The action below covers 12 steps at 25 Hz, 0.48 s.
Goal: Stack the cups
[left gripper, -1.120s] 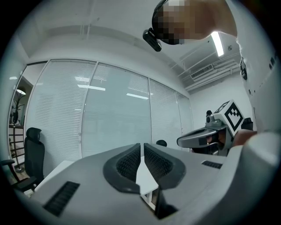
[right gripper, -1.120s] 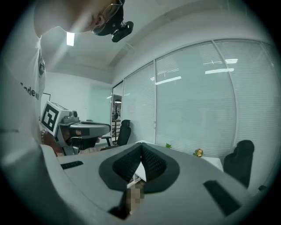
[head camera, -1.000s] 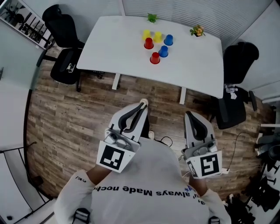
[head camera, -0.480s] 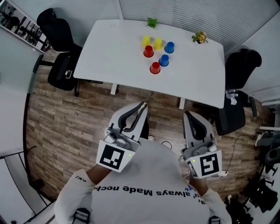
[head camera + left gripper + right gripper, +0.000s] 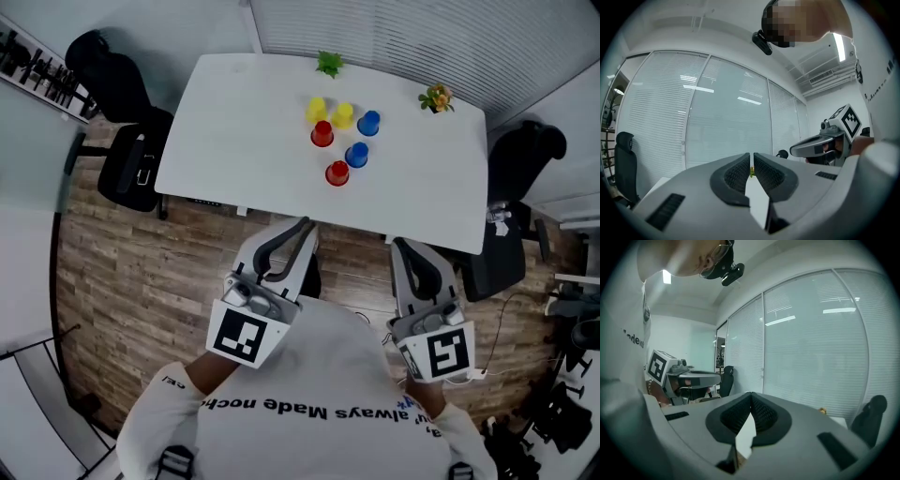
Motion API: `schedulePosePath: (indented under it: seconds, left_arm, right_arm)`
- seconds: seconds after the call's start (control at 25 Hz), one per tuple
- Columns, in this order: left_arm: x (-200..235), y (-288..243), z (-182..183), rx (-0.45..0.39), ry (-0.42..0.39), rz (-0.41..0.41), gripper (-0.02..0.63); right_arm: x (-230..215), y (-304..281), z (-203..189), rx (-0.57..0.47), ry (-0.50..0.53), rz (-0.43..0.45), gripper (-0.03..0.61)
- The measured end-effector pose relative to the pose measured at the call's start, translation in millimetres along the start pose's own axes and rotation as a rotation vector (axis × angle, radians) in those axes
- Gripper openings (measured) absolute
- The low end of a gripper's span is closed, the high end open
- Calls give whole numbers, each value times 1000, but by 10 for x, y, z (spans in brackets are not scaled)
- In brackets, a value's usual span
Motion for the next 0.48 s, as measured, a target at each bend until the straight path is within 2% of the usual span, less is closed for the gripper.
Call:
schedulePosePath:
  seconds: [0.48]
  left_arm:
    - [686, -573, 66, 20, 6, -42, 40]
  right_arm:
    - [-321, -777, 177, 7, -1, -19, 8]
Point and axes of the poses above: the fingertips, and each gripper's own axes: y backward along the fingers, x to its left, z out of its top, the point moved 7 cm from there along y, backward along the fingers, and after that the axes turned 7 degrees about y, right-handed, at the moved point
